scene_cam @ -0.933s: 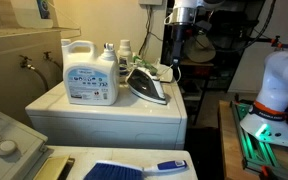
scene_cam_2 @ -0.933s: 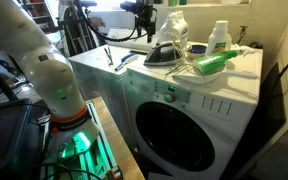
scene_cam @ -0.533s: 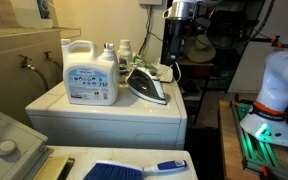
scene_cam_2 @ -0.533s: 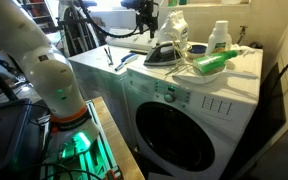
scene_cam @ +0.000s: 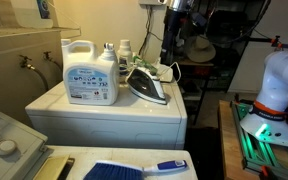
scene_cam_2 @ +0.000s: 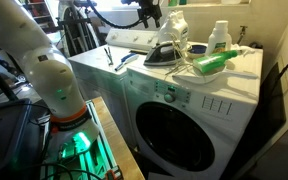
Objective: Press the switch on the handle of the iron
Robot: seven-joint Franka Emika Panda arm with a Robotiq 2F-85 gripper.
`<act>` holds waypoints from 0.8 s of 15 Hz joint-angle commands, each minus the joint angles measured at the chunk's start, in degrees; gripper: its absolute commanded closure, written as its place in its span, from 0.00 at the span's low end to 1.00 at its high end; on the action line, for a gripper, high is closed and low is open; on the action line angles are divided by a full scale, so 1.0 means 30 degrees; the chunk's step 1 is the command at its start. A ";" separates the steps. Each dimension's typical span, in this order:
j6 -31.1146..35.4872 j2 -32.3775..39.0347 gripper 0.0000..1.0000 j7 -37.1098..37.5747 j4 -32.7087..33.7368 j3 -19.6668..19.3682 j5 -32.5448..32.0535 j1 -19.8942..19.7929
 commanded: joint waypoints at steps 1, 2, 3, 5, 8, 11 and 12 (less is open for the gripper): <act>0.0692 0.1034 0.00 0.3693 0.0241 0.0919 -0.1882 -0.0522; 0.0788 0.1302 0.00 0.4729 0.0313 0.1174 -0.2614 -0.0600; 0.0915 0.1582 0.00 0.5528 0.0369 0.1327 -0.3148 -0.0595; 0.0918 0.2129 0.00 0.6929 0.0535 0.1573 -0.3961 -0.0500; 0.0939 0.2842 0.25 0.8456 0.0818 0.1699 -0.4647 -0.0247; 0.0931 0.3348 0.44 0.9530 0.1063 0.1629 -0.4975 -0.0028; 0.1257 0.3447 0.51 0.9769 0.1054 0.1571 -0.5082 0.0026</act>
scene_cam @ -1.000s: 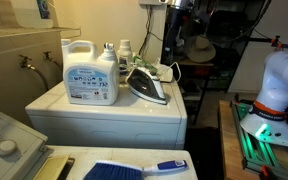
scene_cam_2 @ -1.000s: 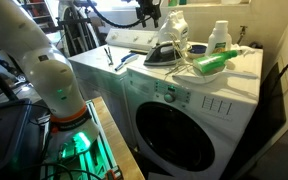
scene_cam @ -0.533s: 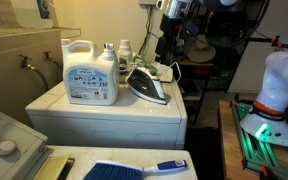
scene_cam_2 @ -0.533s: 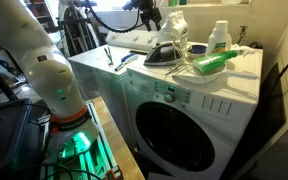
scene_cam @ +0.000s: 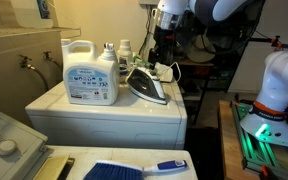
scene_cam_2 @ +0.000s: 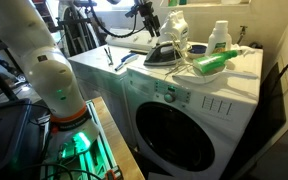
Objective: Press the switch on the handle of the iron
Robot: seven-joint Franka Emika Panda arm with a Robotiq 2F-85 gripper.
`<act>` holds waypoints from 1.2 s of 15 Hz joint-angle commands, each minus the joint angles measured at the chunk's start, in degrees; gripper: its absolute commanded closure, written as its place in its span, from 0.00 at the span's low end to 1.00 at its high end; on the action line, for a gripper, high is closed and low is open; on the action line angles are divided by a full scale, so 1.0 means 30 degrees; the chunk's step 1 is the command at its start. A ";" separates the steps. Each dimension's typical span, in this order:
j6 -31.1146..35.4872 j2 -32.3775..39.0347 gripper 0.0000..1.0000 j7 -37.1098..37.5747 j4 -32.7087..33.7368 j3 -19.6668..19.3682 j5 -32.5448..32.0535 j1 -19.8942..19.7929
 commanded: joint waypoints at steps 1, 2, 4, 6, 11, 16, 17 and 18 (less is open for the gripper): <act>0.0558 0.0596 0.58 0.1298 0.0282 -0.0182 -0.0603 0.0277; 0.0691 0.0666 0.67 0.1485 0.0253 -0.0222 -0.0531 0.0320; 0.0580 0.0761 0.82 0.1912 0.0252 -0.0232 -0.0545 0.0372; 0.0456 0.0853 0.98 0.2271 0.0243 -0.0255 -0.0514 0.0434; 0.0436 0.0918 1.00 0.2986 0.0182 -0.0451 -0.0417 0.0445; 0.0442 0.1029 1.00 0.3356 0.0125 -0.0721 -0.0322 0.0404; 0.0430 0.1075 1.00 0.3369 0.0107 -0.0773 -0.0269 0.0408; 0.0444 0.1151 1.00 0.3356 0.0076 -0.0838 -0.0170 0.0408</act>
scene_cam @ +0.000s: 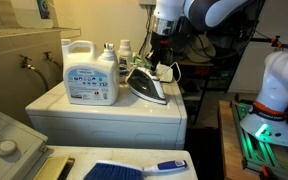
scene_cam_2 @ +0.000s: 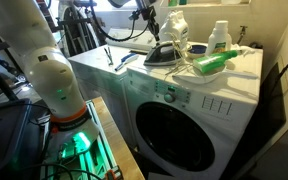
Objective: Press the switch on the handle of the iron
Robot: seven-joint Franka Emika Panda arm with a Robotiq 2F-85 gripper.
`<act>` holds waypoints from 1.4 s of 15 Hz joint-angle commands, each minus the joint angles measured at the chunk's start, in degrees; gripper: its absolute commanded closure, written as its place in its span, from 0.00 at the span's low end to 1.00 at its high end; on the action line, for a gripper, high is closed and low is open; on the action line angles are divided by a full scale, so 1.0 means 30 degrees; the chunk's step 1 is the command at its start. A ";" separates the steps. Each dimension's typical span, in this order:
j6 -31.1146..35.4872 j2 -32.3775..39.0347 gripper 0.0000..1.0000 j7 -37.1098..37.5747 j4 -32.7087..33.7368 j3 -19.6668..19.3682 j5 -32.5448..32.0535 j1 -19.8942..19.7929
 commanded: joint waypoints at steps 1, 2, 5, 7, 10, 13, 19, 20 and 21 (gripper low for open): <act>0.0009 0.0265 1.00 0.0403 -0.0116 -0.0408 0.0029 0.0215; 0.0031 0.0375 1.00 0.0371 -0.0127 -0.0469 0.0128 0.0223; 0.0458 0.0582 1.00 0.0090 -0.0203 -0.0618 0.0380 0.0238; 0.0388 0.0769 1.00 -0.0038 -0.0280 -0.0676 0.0651 0.0238; 0.0404 0.1035 1.00 -0.0274 -0.0447 -0.0864 0.1216 0.0199; 0.0534 0.1181 1.00 -0.0437 -0.0566 -0.1101 0.1875 0.0124; 0.0662 0.1267 1.00 -0.1528 -0.0622 -0.1530 0.3707 0.0101; 0.0624 0.1238 1.00 -0.1457 -0.0597 -0.1581 0.3758 0.0067; 0.0682 0.1204 1.00 -0.1487 -0.0598 -0.1628 0.3921 0.0060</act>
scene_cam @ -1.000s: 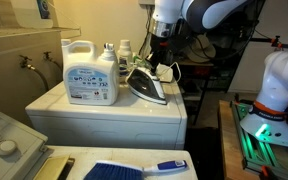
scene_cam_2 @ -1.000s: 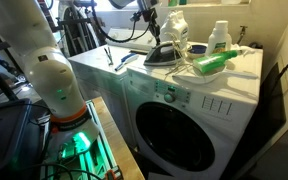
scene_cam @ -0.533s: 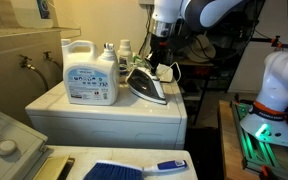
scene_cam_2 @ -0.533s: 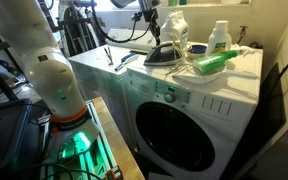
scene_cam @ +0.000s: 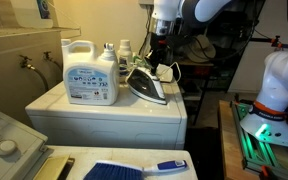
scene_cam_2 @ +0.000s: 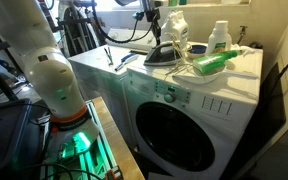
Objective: Press the switch on the handle of the iron
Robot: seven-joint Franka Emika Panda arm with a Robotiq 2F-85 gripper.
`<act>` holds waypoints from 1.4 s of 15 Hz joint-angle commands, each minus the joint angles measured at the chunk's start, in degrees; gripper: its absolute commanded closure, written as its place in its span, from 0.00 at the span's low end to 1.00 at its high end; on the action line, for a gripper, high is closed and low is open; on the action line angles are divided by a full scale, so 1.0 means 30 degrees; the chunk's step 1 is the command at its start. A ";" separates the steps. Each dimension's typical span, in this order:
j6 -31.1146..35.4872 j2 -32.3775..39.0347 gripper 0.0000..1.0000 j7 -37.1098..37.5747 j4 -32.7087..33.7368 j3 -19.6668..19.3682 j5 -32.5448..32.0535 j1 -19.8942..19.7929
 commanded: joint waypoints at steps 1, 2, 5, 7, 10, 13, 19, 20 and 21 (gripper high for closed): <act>0.0546 0.0717 1.00 -0.0366 -0.0663 -0.0386 0.0851 0.0002; 0.0555 0.0654 1.00 -0.0300 -0.0609 -0.0416 0.0858 -0.0015; 0.0358 0.0265 1.00 -0.0226 -0.0245 -0.0456 0.0701 -0.0031; 0.0145 -0.0078 1.00 -0.0264 0.0011 -0.0459 0.0771 -0.0005; -0.0202 -0.0553 1.00 -0.0231 0.0385 -0.0433 0.0623 0.0025; -0.0417 -0.0999 0.72 -0.0529 0.0782 -0.0503 0.1836 0.0076; -0.3139 -0.2272 0.29 -0.2846 0.1800 -0.0495 0.2222 0.0065; -0.3611 -0.2593 0.20 -0.3533 0.1981 -0.0503 0.2131 0.0040; -0.4033 -0.2884 0.13 -0.4503 0.2101 -0.0562 0.2343 0.0056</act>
